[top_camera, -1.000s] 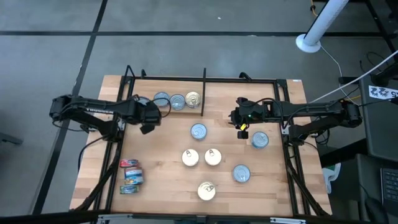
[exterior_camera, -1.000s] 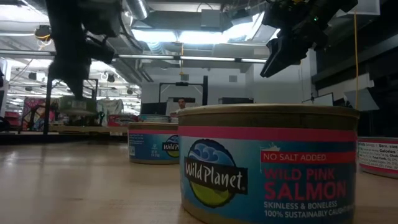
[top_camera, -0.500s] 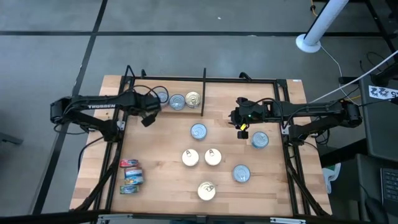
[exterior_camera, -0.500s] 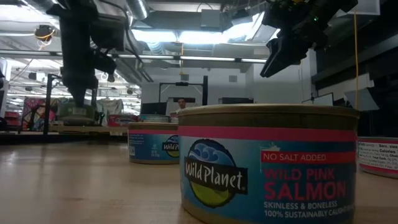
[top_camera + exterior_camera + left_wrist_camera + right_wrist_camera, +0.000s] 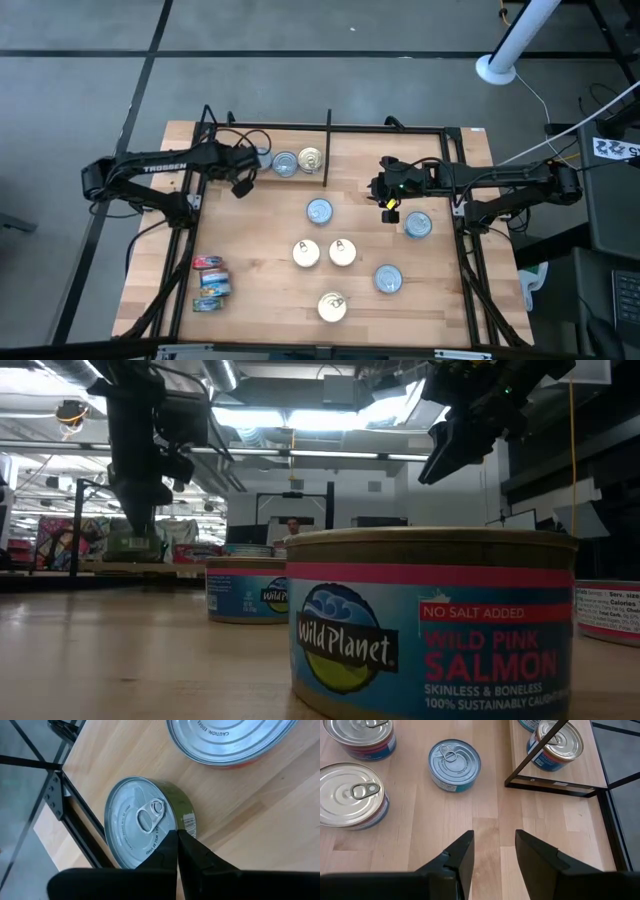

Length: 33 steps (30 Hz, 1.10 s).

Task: Stack canned seafood by type on shelf
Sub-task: Put the top green tuna can on the shelf, then stack the yellow blue tuna can on top of the yellow blue tuna can on the shelf

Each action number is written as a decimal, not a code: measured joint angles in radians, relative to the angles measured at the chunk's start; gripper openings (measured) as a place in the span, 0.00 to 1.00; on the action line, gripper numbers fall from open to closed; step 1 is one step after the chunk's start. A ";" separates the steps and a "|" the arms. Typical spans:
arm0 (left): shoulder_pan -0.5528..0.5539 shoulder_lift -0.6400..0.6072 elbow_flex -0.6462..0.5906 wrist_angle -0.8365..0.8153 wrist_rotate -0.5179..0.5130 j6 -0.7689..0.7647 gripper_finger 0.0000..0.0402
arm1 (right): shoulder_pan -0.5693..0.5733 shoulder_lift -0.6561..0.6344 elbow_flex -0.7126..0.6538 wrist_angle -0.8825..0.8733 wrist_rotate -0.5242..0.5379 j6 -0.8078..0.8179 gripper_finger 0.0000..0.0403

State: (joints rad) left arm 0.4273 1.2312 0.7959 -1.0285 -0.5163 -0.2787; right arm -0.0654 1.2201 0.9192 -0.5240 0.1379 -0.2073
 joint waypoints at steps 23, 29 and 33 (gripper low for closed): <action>0.080 0.004 0.026 0.014 0.066 0.071 0.28 | 0.000 0.000 0.000 0.000 0.000 0.000 0.35; 0.052 0.004 0.095 -0.006 0.069 0.125 0.28 | 0.000 0.000 0.000 0.000 0.000 0.000 0.35; 0.024 0.003 0.140 -0.014 0.095 0.123 0.28 | 0.000 0.000 0.000 0.000 0.000 0.000 0.35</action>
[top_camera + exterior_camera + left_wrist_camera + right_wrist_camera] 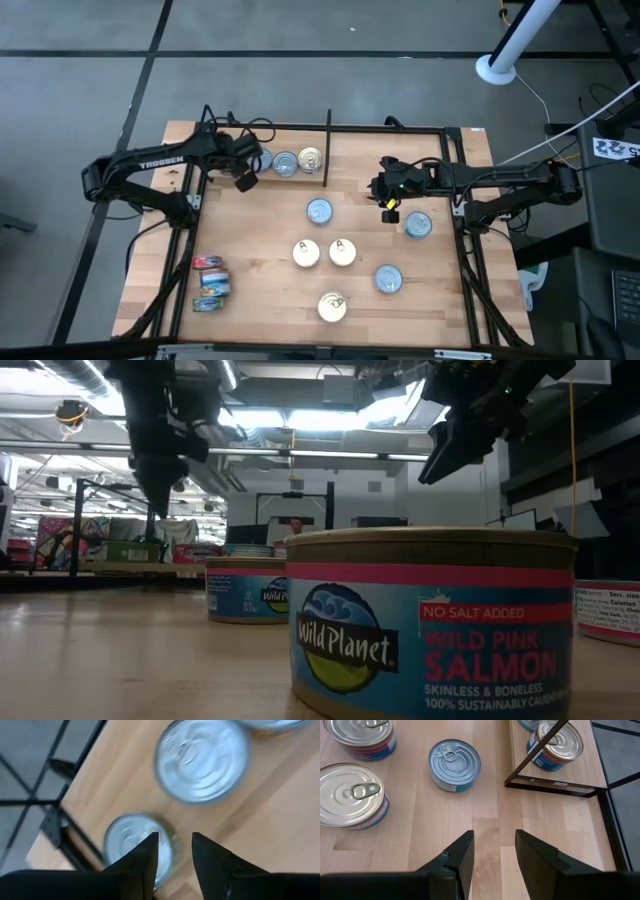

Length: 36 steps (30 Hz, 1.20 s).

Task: Stack canned seafood by type on shelf
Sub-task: Stack the yellow blue tuna can on top of the yellow blue tuna can on the shelf

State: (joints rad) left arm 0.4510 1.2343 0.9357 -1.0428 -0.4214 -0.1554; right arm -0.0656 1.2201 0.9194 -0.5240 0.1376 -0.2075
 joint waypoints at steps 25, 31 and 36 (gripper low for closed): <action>-0.316 0.010 0.025 0.721 0.270 0.185 0.28 | 0.000 0.041 -0.001 0.118 0.000 -0.033 0.35; -0.337 0.037 0.025 0.719 0.270 0.189 0.28 | 0.000 0.084 0.000 0.225 0.009 -0.022 0.35; -0.340 0.077 0.024 0.719 0.269 0.189 0.28 | 0.000 0.139 0.000 0.335 0.034 0.025 0.35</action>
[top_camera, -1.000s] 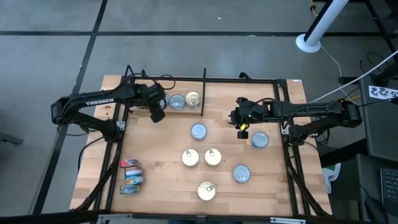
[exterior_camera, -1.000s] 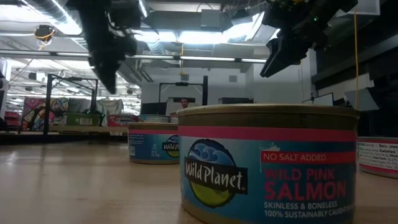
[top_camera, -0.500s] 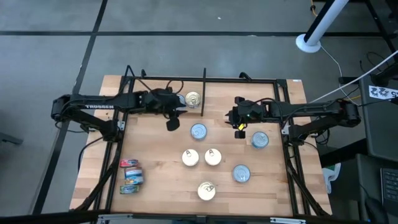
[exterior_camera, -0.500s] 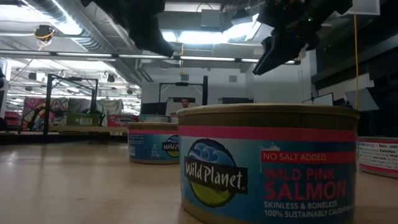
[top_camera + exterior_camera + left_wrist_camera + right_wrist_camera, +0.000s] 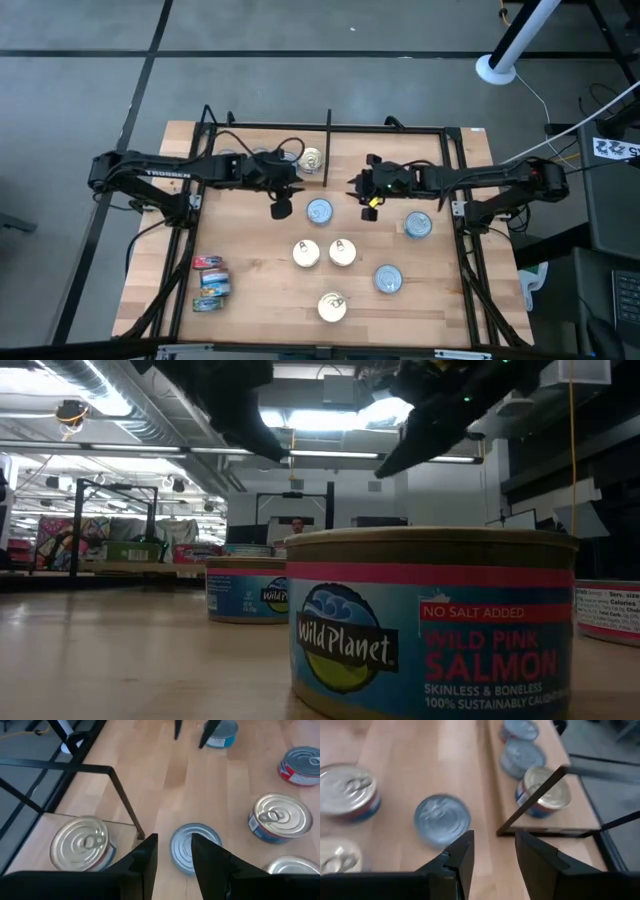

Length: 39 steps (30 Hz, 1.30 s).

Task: Stack canned seafood by type on shelf
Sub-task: Stack the yellow blue tuna can on top of the yellow blue tuna can on the shelf

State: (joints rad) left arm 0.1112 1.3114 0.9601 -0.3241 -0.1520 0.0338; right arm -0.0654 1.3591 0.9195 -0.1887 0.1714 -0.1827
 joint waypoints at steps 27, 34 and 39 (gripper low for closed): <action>-0.007 0.058 -0.004 -0.016 0.000 0.009 0.28 | 0.001 0.144 0.003 0.101 -0.242 -0.412 0.56; -0.007 0.058 -0.004 -0.006 0.000 0.010 0.28 | 0.000 0.248 0.001 0.126 -0.243 -0.638 0.48; -0.007 0.058 -0.004 -0.004 0.000 0.010 0.28 | 0.000 0.304 0.001 0.139 -0.245 -0.716 0.45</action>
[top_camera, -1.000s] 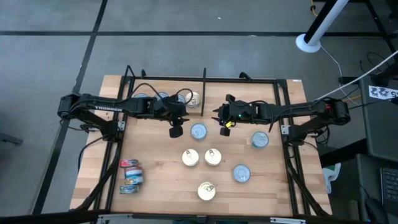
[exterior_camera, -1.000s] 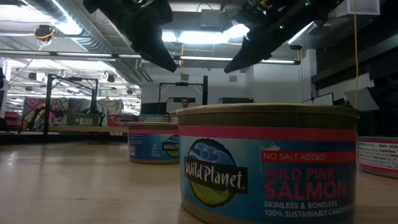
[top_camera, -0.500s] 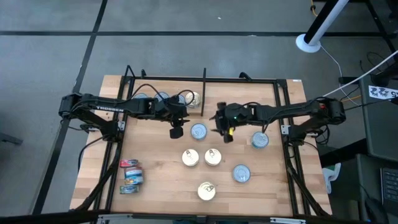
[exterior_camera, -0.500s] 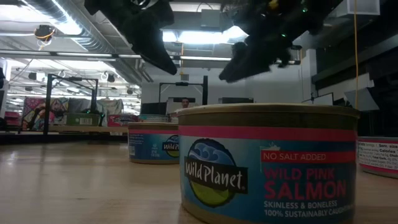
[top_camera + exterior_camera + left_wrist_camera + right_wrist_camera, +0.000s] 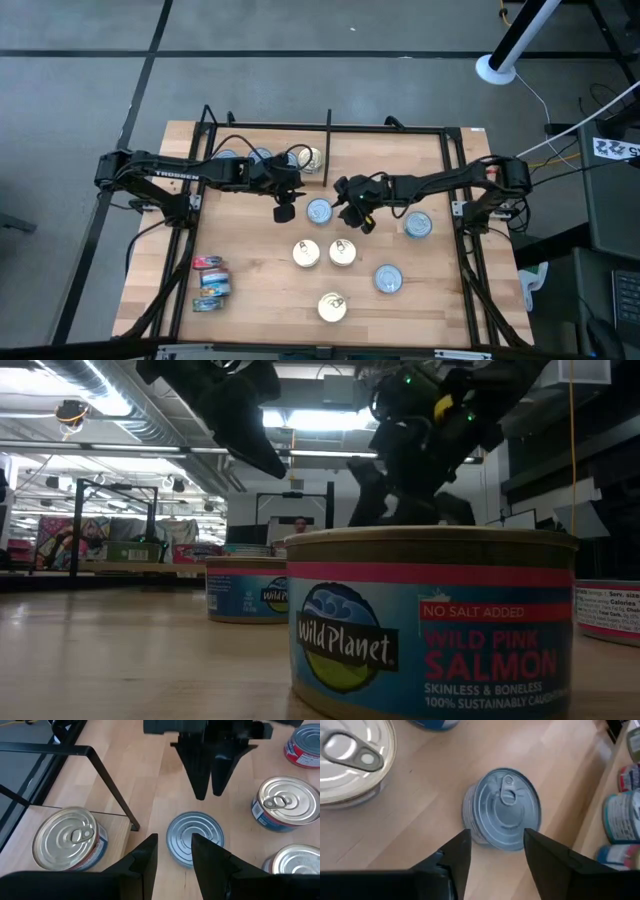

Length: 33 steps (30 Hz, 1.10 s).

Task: Stack canned seafood by type on shelf
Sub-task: Stack the yellow blue tuna can on top of the yellow blue tuna can on the shelf

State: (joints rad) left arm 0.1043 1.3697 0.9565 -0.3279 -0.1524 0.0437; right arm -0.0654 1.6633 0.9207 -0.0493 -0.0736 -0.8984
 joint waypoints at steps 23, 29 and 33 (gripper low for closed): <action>0.000 -0.001 0.000 0.004 0.000 -0.016 0.28 | 0.000 0.159 0.001 0.114 0.010 -0.029 0.44; 0.000 -0.001 0.000 0.004 0.000 -0.016 0.28 | 0.000 0.170 0.003 0.120 0.021 -0.030 0.44; 0.000 -0.001 0.000 0.004 0.000 -0.017 0.28 | 0.000 0.171 0.003 0.120 0.022 -0.029 0.40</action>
State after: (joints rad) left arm 0.1043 1.3689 0.9565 -0.3241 -0.1524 0.0265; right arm -0.0658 1.8339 0.9237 0.0711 -0.0517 -0.9276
